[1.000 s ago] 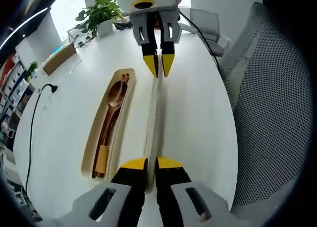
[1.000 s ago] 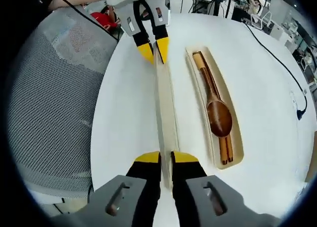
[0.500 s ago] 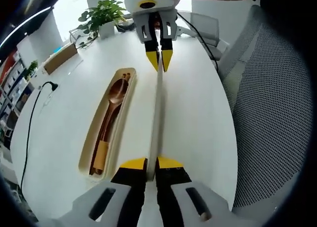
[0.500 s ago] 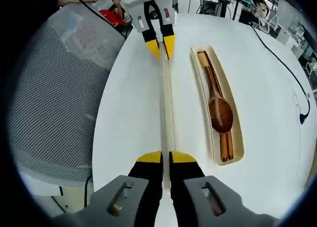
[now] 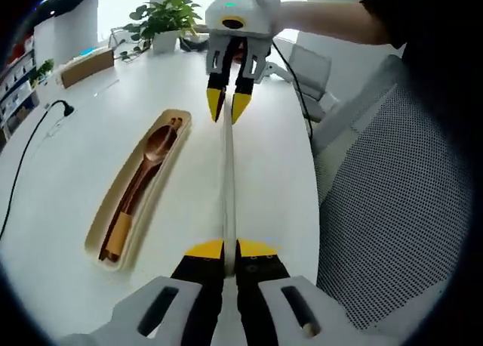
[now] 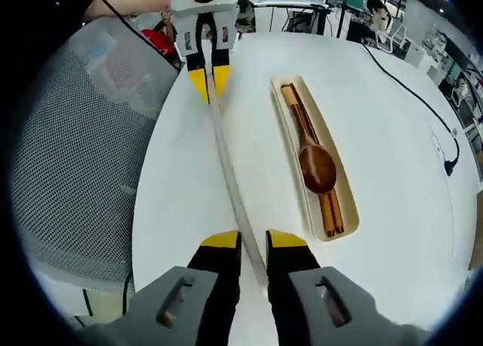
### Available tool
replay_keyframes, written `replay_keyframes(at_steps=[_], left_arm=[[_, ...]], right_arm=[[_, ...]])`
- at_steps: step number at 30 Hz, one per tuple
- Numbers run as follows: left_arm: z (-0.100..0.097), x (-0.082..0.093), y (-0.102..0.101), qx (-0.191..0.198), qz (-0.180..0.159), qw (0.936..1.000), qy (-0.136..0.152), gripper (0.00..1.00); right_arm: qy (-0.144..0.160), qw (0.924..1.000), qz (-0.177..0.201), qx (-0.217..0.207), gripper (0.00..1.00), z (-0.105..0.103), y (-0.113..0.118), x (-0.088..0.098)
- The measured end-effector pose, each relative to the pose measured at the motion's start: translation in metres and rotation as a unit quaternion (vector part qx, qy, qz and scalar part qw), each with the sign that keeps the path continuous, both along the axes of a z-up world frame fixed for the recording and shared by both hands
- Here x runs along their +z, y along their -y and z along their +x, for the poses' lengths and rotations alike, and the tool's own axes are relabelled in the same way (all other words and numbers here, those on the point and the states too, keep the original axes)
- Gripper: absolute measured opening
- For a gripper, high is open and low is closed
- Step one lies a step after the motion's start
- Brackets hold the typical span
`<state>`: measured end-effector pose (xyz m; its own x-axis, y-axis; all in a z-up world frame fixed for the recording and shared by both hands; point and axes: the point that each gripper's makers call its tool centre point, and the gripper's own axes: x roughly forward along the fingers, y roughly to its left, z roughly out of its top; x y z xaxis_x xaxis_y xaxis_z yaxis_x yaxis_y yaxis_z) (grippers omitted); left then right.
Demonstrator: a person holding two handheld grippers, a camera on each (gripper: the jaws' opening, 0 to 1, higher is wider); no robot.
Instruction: Arrange the utensils inside the cutlery case until each visible utensil rests in its matching compartment.
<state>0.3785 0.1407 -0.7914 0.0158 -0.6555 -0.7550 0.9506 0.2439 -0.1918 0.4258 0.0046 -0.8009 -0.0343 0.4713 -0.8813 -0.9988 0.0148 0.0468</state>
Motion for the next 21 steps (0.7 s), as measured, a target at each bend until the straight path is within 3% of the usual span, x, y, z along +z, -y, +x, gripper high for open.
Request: replay_keyframes(at_steps=[2, 7, 10, 15, 19, 21], left_arm=[[-0.004, 0.001, 0.002, 0.004, -0.008, 0.9997, -0.022, 0.04], [-0.006, 0.002, 0.004, 0.017, -0.014, 0.9989, -0.041, 0.04], [-0.009, 0.004, 0.006, 0.042, -0.028, 0.9956, -0.079, 0.04], [-0.01, 0.005, 0.01, 0.066, -0.04, 0.9907, -0.112, 0.04], [-0.01, 0.007, 0.012, 0.078, -0.044, 0.9879, -0.127, 0.04], [-0.014, 0.011, 0.015, 0.1, -0.052, 0.98, -0.164, 0.04]], right_arm=[[0.016, 0.9999, -0.001, 0.0, 0.15, -0.002, 0.003, -0.005], [0.079, 0.9968, -0.002, 0.017, 0.21, -0.003, 0.008, -0.011], [0.105, 0.9945, 0.006, 0.002, 0.31, 0.001, 0.005, -0.008], [0.186, 0.9812, 0.048, 0.02, 0.44, -0.003, -0.017, 0.003], [0.247, 0.9667, 0.036, 0.055, 0.5, -0.009, -0.027, -0.003], [0.26, 0.9639, 0.035, 0.047, 0.54, -0.009, -0.031, -0.005]])
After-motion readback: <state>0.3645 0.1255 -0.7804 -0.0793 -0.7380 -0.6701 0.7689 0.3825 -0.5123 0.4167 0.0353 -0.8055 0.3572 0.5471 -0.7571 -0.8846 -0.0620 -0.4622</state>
